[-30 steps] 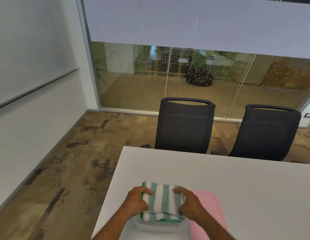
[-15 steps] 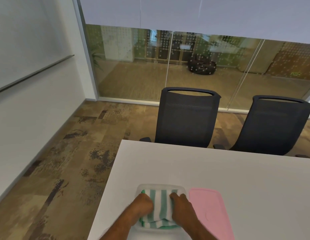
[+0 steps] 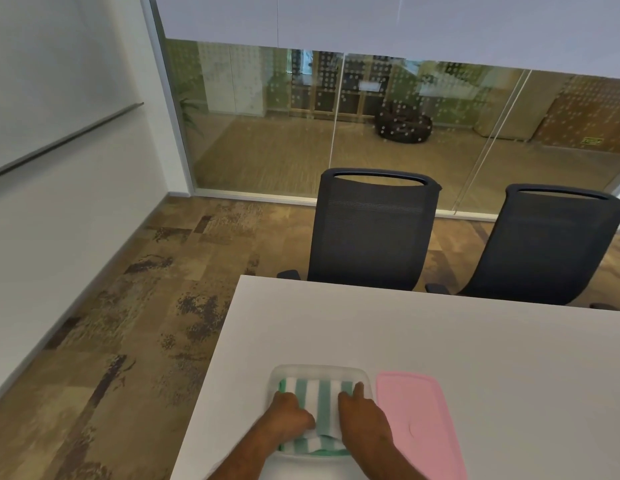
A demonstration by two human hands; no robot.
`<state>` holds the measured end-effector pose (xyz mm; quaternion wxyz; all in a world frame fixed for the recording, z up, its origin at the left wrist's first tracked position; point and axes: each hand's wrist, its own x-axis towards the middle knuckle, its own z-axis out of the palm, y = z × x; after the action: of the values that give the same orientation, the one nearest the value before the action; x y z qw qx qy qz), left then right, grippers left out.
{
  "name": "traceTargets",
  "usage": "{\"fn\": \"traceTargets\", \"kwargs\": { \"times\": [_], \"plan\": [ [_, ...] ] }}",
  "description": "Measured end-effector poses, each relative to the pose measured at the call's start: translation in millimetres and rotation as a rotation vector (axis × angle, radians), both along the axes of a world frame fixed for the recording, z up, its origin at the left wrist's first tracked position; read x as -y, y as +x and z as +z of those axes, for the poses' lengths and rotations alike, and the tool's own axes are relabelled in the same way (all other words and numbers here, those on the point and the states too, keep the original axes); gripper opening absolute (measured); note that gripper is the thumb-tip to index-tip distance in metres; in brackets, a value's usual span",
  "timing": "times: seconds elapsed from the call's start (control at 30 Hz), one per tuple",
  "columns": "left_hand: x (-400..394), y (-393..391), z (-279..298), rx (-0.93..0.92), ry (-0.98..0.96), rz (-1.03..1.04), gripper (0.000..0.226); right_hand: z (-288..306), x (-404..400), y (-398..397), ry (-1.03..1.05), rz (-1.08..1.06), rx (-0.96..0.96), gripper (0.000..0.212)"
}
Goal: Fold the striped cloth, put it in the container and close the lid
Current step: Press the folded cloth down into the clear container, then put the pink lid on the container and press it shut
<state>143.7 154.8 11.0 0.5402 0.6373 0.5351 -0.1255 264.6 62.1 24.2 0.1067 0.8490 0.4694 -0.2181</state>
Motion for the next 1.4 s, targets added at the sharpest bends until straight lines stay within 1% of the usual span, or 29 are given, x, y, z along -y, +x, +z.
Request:
{"fn": "traceTargets", "kwargs": {
  "times": [0.07, 0.13, 0.23, 0.3, 0.37, 0.43, 0.53, 0.63, 0.8, 0.93, 0.97, 1.07, 1.13, 1.17, 1.2, 1.23, 1.27, 1.3, 1.37, 1.4],
  "plan": [
    [-0.6, 0.6, 3.8, 0.025, 0.023, -0.012, 0.049, 11.2, 4.4, 5.2, 0.104, -0.043, -0.044, 0.053],
    [-2.4, 2.8, 8.9, 0.035, 0.071, -0.024, 0.049, 24.3, 12.0, 15.7, 0.287, -0.164, -0.138, 0.051],
    [-1.0, 8.5, 21.9, 0.017, 0.144, -0.083, 0.060, 39.6, 27.5, 38.2, 0.593, -0.389, -0.299, 0.038],
    [3.9, 16.1, 31.5, 0.040, 0.213, -0.115, 0.068, 45.1, 39.2, 56.5, 0.752, -0.491, -0.348, 0.032],
    [13.3, 28.5, 40.3, 0.137, 0.269, -0.106, 0.070, 46.3, 51.7, 76.5, 0.847, -0.584, -0.352, 0.032],
    [27.1, 45.3, 47.2, 0.274, 0.264, -0.060, 0.067, 42.4, 65.1, 96.5, 0.878, -0.689, -0.374, 0.032],
    [53.7, 75.9, 52.5, 0.436, 0.157, 0.000, 0.065, 29.5, 85.9, 120.5, 0.856, -0.839, -0.405, 0.030],
    [82.2, 107.5, 49.4, 0.508, -0.034, 0.096, 0.071, 11.1, 107.3, 132.9, 0.762, -0.942, -0.426, 0.034],
    [110.0, 133.8, 34.8, 0.423, -0.261, 0.152, 0.096, -13.7, 135.3, 137.3, 0.583, -1.011, -0.448, 0.043],
    [120.0, 141.3, 27.1, 0.345, -0.311, 0.172, 0.114, -24.3, 149.0, 138.8, 0.488, -1.053, -0.478, 0.051],
    [121.7, 143.6, 25.4, 0.314, -0.299, 0.178, 0.113, -26.9, 150.6, 139.3, 0.473, -1.063, -0.490, 0.053],
    [128.0, 150.1, 19.1, 0.189, -0.219, 0.185, 0.093, -34.3, 151.9, 142.2, 0.412, -1.056, -0.500, 0.055],
    [131.8, 152.8, 14.5, 0.149, -0.216, 0.188, 0.084, -40.5, 150.6, 144.2, 0.368, -1.045, -0.508, 0.053],
    [133.3, 152.8, 12.7, 0.145, -0.231, 0.192, 0.082, -42.4, 149.7, 144.5, 0.355, -1.035, -0.510, 0.046],
    [134.3, 153.2, 10.4, 0.143, -0.245, 0.193, 0.080, -43.2, 148.7, 144.8, 0.344, -1.033, -0.502, 0.031],
    [134.9, 153.7, 9.0, 0.143, -0.252, 0.192, 0.078, -45.5, 149.5, 146.1, 0.343, -1.023, -0.496, 0.011],
    [135.1, 154.7, 8.1, 0.147, -0.255, 0.193, 0.077, -47.1, 149.8, 147.7, 0.334, -1.007, -0.494, 0.008],
    [135.0, 155.7, 7.3, 0.156, -0.262, 0.200, 0.077, -49.7, 150.8, 150.9, 0.319, -0.986, -0.484, 0.013],
    [135.0, 157.5, 6.5, 0.191, -0.300, 0.227, 0.081, -49.0, 152.1, 154.5, 0.316, -0.957, -0.461, 0.007],
    [135.3, 158.5, 5.9, 0.207, -0.318, 0.242, 0.084, -47.9, 153.2, 155.6, 0.338, -0.968, -0.448, 0.015]
  ]
}}
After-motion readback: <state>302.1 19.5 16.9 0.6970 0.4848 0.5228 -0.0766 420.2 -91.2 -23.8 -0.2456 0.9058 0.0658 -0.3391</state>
